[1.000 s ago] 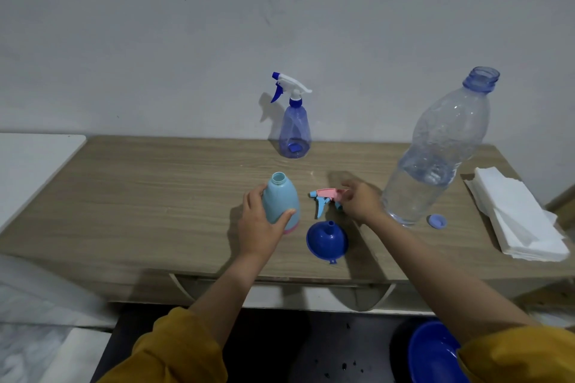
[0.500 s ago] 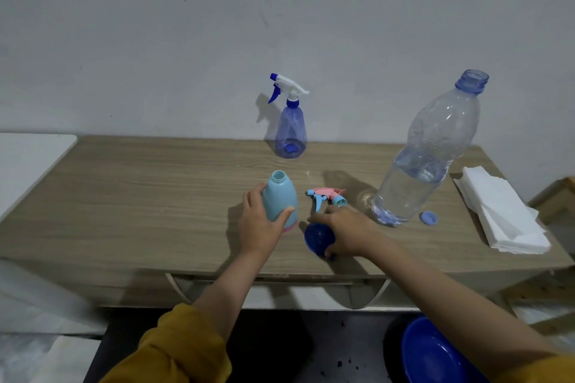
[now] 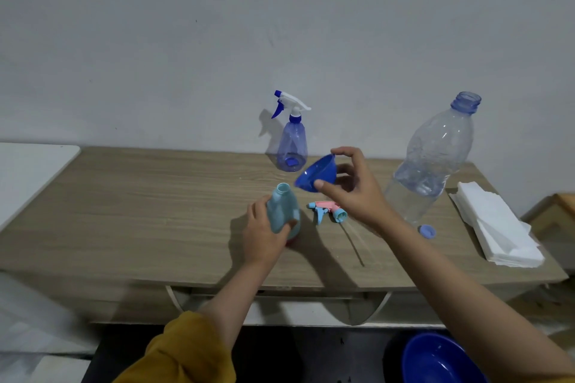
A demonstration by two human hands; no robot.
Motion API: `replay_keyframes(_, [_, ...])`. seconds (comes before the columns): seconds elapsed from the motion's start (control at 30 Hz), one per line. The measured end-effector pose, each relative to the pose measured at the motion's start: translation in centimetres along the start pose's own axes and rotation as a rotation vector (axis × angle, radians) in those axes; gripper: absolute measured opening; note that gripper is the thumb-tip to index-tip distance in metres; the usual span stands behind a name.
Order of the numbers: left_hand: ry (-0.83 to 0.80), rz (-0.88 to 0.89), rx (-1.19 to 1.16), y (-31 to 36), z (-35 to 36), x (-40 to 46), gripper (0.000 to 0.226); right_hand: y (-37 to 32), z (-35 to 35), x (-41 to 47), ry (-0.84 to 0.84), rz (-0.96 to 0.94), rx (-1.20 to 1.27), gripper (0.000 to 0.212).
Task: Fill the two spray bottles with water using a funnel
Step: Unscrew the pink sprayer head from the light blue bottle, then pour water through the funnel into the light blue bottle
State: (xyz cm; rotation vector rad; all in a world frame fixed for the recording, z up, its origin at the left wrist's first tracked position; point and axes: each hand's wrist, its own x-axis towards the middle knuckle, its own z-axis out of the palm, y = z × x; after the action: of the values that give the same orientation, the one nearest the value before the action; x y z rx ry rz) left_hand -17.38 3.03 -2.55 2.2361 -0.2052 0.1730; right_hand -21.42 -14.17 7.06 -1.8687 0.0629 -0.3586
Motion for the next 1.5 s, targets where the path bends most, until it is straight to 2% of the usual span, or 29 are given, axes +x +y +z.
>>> replay_keyframes(0.13, [-0.008,-0.005,-0.011,-0.2,0.1,0.1,0.066,-1.0,2.2,1.2,0.105,0.017,0.092,0.055])
replay_keyframes(0.6, [-0.018,0.03,-0.09,-0.9,0.4,0.6,0.068,0.9,5.9,1.7,0.086,0.103,-0.028,0.066])
replay_keyframes(0.77, [-0.038,0.026,-0.081,-1.1,0.5,0.6,0.062,1.6,6.4,0.9,0.089,0.13,-0.047,0.063])
replay_keyframes(1.0, [-0.028,0.026,-0.14,-1.1,0.5,0.7,0.068,2.3,6.7,0.0,0.095,0.129,-0.048,0.068])
replay_keyframes(1.13, [-0.023,0.016,-0.168,-0.9,0.7,0.6,0.071,2.3,6.5,-0.1,0.083,0.095,-0.038,0.073])
replay_keyframes(1.4, [0.017,-0.023,-0.133,-0.2,1.0,0.7,0.072,2.2,5.4,-0.1,0.009,-0.037,-0.089,0.058])
replay_keyframes(1.5, [0.039,-0.062,-0.172,-0.1,1.2,0.7,0.076,2.5,4.1,-1.1,0.058,-0.055,-0.117,0.059])
